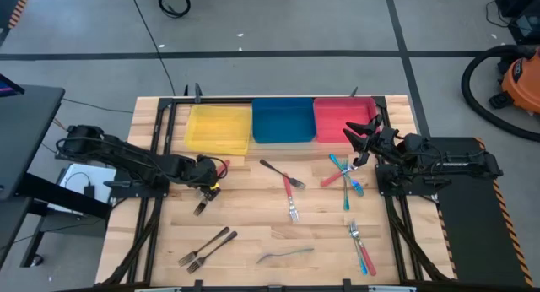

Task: Sort silverware by color (type)
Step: Put the top left pink fork into the yellow bin

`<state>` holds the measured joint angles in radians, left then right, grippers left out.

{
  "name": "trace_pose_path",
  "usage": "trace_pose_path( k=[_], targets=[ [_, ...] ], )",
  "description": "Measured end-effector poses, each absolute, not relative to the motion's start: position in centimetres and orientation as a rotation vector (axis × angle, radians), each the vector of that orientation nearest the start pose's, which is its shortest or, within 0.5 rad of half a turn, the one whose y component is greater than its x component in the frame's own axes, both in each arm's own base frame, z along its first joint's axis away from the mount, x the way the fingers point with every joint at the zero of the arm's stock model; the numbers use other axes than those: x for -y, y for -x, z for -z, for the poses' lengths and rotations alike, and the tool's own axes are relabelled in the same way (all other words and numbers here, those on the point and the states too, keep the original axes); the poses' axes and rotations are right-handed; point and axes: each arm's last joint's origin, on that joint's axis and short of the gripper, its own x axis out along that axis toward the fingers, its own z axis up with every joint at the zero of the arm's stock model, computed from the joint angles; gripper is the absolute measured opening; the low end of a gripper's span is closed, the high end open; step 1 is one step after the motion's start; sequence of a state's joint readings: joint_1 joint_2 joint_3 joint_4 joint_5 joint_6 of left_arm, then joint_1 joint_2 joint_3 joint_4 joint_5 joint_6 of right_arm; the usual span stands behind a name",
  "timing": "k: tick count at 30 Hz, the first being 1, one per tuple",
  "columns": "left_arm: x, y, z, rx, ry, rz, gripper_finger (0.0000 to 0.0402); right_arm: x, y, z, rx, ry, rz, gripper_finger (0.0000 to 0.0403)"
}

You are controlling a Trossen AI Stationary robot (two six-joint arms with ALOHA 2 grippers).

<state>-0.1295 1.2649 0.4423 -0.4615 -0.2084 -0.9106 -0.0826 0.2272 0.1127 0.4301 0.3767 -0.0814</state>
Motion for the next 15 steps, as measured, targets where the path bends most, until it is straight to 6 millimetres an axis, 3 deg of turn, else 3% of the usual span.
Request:
trace_pose_path(
  k=[4, 10, 15],
  targets=[
    [1.68, -17.70, -12.38, -1.125, 0.565, -0.633, 0.0101, 1.91, -10.18, -22.41, 0.297, 0.033, 0.468, 0.0130],
    [1.62, -17.62, -12.36, -1.127, 0.560, -0.642, 0.0018, 1.91, -10.17, -22.41, 0.298, 0.032, 0.468, 0.0130],
    [1.64, -17.85, -13.17, -1.125, 0.558, -0.621, 0.0014, 1.91, -10.17, -22.42, 0.298, 0.032, 0.468, 0.0130]
  ],
)
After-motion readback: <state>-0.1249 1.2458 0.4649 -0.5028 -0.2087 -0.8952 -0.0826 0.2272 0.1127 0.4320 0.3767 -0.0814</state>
